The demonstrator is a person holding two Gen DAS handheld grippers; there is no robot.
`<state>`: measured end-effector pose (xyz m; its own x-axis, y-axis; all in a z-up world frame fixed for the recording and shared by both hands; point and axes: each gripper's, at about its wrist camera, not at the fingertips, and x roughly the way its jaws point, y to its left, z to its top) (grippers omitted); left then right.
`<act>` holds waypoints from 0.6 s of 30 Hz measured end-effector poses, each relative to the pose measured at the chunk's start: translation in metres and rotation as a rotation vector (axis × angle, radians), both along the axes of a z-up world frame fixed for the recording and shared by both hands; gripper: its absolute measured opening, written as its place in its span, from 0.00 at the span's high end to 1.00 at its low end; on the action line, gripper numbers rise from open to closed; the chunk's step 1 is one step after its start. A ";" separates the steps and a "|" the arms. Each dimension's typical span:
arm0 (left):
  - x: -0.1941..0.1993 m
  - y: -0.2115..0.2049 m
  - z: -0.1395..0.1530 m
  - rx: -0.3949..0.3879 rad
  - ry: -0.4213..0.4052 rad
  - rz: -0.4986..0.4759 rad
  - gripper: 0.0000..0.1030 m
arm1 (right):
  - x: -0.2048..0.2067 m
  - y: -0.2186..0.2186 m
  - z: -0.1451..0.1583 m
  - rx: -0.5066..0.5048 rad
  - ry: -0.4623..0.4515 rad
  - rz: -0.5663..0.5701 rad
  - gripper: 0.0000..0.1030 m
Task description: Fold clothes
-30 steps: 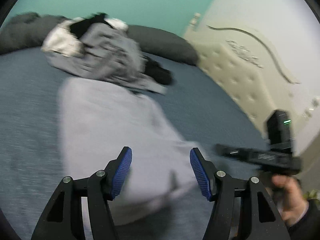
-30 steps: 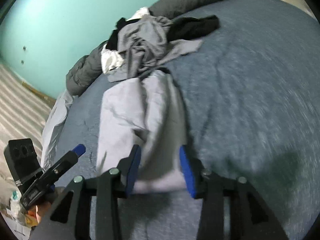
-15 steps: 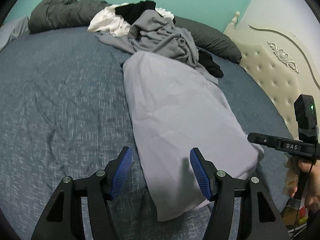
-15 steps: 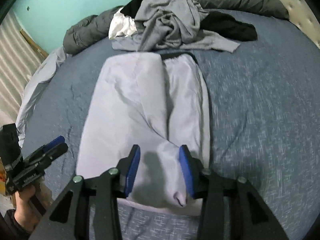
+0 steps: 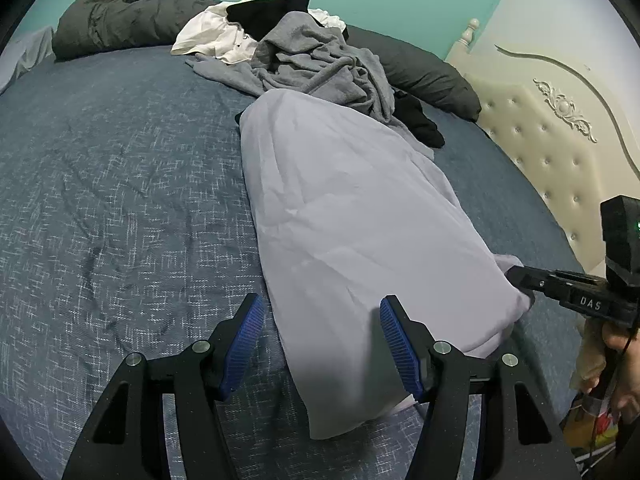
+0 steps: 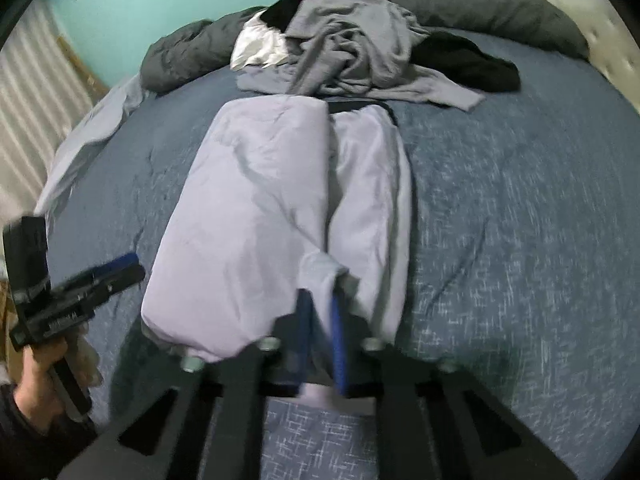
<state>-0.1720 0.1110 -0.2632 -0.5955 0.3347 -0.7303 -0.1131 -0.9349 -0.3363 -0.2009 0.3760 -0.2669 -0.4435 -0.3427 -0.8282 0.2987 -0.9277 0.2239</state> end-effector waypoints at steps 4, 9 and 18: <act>0.001 0.001 0.003 0.000 0.000 -0.017 0.37 | 0.014 0.013 0.014 -0.024 0.071 -0.024 0.98; -0.005 0.006 -0.001 -0.016 -0.023 -0.023 0.37 | 0.034 0.025 -0.005 0.051 0.028 -0.047 0.98; -0.012 0.017 -0.033 -0.050 -0.104 -0.042 0.37 | 0.034 0.014 -0.049 0.197 -0.149 -0.002 0.98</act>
<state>-0.1843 0.1283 -0.2958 -0.5023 0.3192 -0.8036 -0.1193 -0.9460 -0.3013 -0.1664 0.3902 -0.3156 -0.3125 -0.1670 -0.9351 0.2739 -0.9585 0.0797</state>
